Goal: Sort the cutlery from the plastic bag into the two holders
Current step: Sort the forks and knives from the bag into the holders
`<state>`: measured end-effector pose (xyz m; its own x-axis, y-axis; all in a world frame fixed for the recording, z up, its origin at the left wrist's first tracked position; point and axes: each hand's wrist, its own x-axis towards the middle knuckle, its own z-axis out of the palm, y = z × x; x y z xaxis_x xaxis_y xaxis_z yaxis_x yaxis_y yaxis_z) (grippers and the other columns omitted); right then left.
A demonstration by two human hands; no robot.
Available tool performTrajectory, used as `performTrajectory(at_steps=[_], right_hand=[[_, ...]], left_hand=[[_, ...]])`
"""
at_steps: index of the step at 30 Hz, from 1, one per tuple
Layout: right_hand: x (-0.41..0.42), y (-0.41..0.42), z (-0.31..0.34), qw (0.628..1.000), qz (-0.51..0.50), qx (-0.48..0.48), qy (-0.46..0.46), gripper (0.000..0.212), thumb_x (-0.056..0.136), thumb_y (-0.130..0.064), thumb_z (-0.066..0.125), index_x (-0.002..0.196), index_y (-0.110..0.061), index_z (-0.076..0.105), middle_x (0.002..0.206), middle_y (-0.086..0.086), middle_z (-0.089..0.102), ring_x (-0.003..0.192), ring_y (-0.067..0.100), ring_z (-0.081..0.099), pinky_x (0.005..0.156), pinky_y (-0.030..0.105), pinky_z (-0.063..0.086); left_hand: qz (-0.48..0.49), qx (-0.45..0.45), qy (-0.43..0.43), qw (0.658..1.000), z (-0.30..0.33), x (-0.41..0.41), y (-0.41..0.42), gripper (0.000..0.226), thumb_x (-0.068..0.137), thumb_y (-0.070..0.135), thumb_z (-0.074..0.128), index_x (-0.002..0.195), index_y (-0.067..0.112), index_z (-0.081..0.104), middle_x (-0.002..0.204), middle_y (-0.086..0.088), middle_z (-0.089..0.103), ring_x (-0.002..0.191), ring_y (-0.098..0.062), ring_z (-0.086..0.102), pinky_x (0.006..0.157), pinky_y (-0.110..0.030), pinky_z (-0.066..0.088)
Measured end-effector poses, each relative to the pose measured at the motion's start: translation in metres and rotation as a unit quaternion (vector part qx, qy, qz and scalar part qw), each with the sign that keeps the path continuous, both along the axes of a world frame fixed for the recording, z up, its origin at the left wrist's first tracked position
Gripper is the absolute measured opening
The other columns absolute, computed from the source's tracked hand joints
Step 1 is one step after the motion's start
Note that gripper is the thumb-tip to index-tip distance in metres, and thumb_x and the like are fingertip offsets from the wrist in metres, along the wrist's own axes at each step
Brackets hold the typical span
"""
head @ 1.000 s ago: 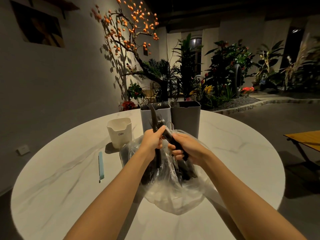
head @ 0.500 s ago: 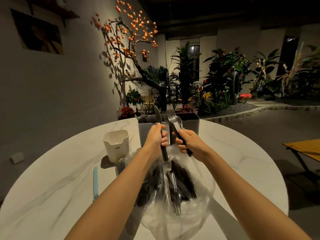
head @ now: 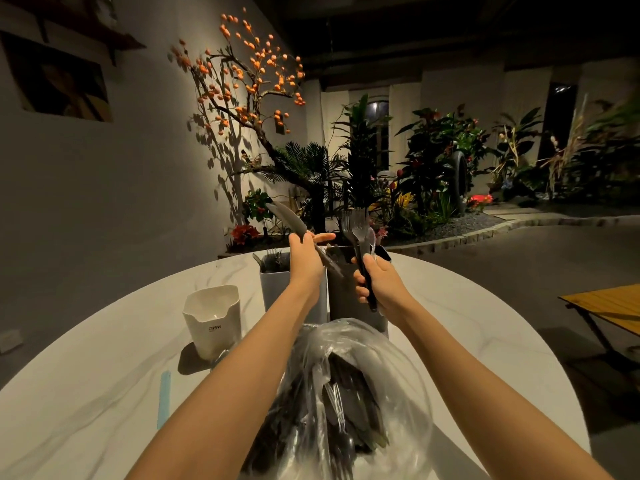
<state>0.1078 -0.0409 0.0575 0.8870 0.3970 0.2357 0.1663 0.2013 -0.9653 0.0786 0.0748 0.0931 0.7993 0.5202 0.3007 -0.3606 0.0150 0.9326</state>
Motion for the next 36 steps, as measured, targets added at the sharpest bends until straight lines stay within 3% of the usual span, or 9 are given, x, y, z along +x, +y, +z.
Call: performTrajectory(at_steps=[3,7,13,17,21,24,31,34,36], right_hand=[[0.009,-0.002,0.0,1.0,-0.021,0.009,0.001,0.027,0.106,-0.023,0.025,0.099,-0.009,0.046,0.063,0.002,0.04,0.043,0.009,0.034,0.041,0.02,0.032],[0.018,-0.006,0.0,0.999,-0.045,0.018,0.012,0.03,0.107,-0.025,0.024,0.098,-0.01,0.048,0.063,0.002,0.041,0.046,0.009,0.034,0.043,0.02,0.033],[0.022,-0.008,-0.005,0.998,-0.057,0.006,0.015,0.03,0.107,-0.027,0.024,0.099,-0.011,0.049,0.065,0.003,0.043,0.048,0.01,0.036,0.044,0.02,0.035],[0.023,-0.006,-0.01,0.999,-0.048,-0.022,0.012,0.032,0.106,-0.028,0.024,0.107,-0.008,0.049,0.066,0.002,0.045,0.049,0.01,0.037,0.045,0.02,0.036],[0.023,-0.004,-0.012,0.999,-0.038,-0.034,0.003,0.035,0.106,-0.028,0.024,0.116,-0.003,0.048,0.066,0.001,0.045,0.047,0.008,0.037,0.044,0.02,0.036],[0.023,-0.001,-0.012,0.999,-0.028,-0.029,-0.007,0.037,0.106,-0.028,0.025,0.118,-0.001,0.047,0.065,0.001,0.045,0.046,0.008,0.037,0.043,0.02,0.036],[0.008,0.007,-0.008,0.996,0.067,-0.035,-0.041,0.031,0.106,-0.031,0.028,0.107,-0.007,0.047,0.064,0.0,0.045,0.046,0.008,0.036,0.045,0.02,0.035],[0.0,0.011,-0.008,0.99,0.131,-0.036,-0.039,0.032,0.106,-0.033,0.029,0.111,-0.007,0.047,0.065,0.0,0.045,0.048,0.009,0.035,0.046,0.02,0.033],[-0.004,0.014,-0.006,0.985,0.169,-0.036,-0.03,0.033,0.106,-0.034,0.029,0.115,-0.008,0.049,0.065,0.0,0.045,0.049,0.01,0.035,0.046,0.02,0.033]], left_hand=[[0.007,-0.042,-0.045,0.998,0.002,0.011,0.003,0.018,0.107,0.021,0.023,0.119,0.015,0.036,0.096,0.0,0.066,0.069,-0.005,0.049,0.065,-0.016,0.041],[0.038,-0.063,-0.08,0.994,0.005,0.02,0.003,0.012,0.106,0.02,0.03,0.103,0.018,0.042,0.09,0.003,0.061,0.07,-0.005,0.05,0.061,-0.011,0.043],[0.051,0.128,0.004,0.99,-0.008,0.039,0.006,0.01,0.101,0.016,0.045,0.101,0.017,0.055,0.09,0.002,0.062,0.091,-0.017,0.06,0.089,-0.035,0.047],[0.102,0.312,0.16,0.931,-0.02,0.047,0.01,0.02,0.097,0.021,0.05,0.116,0.021,0.059,0.117,-0.006,0.063,0.122,-0.029,0.046,0.107,-0.045,0.026],[0.066,0.278,0.117,0.951,-0.018,0.041,0.009,0.053,0.093,0.013,0.054,0.142,0.016,0.036,0.133,-0.004,0.054,0.127,-0.024,0.044,0.112,-0.044,0.022],[0.053,0.254,0.065,0.964,-0.015,0.034,0.009,0.057,0.093,0.013,0.056,0.144,0.013,0.031,0.135,-0.006,0.045,0.119,-0.021,0.047,0.103,-0.038,0.039],[0.042,0.222,0.002,0.974,-0.005,0.02,0.012,0.036,0.101,0.035,0.043,0.123,0.008,0.054,0.111,-0.003,0.058,0.095,-0.01,0.053,0.079,-0.02,0.038],[0.03,0.158,0.0,0.987,-0.002,0.015,0.016,0.029,0.102,0.035,0.04,0.103,0.009,0.052,0.082,0.002,0.053,0.073,-0.009,0.049,0.068,-0.02,0.043],[0.019,0.118,0.007,0.993,-0.002,0.011,0.019,0.026,0.102,0.032,0.042,0.107,0.008,0.049,0.087,-0.002,0.058,0.077,-0.011,0.056,0.059,-0.013,0.048]])
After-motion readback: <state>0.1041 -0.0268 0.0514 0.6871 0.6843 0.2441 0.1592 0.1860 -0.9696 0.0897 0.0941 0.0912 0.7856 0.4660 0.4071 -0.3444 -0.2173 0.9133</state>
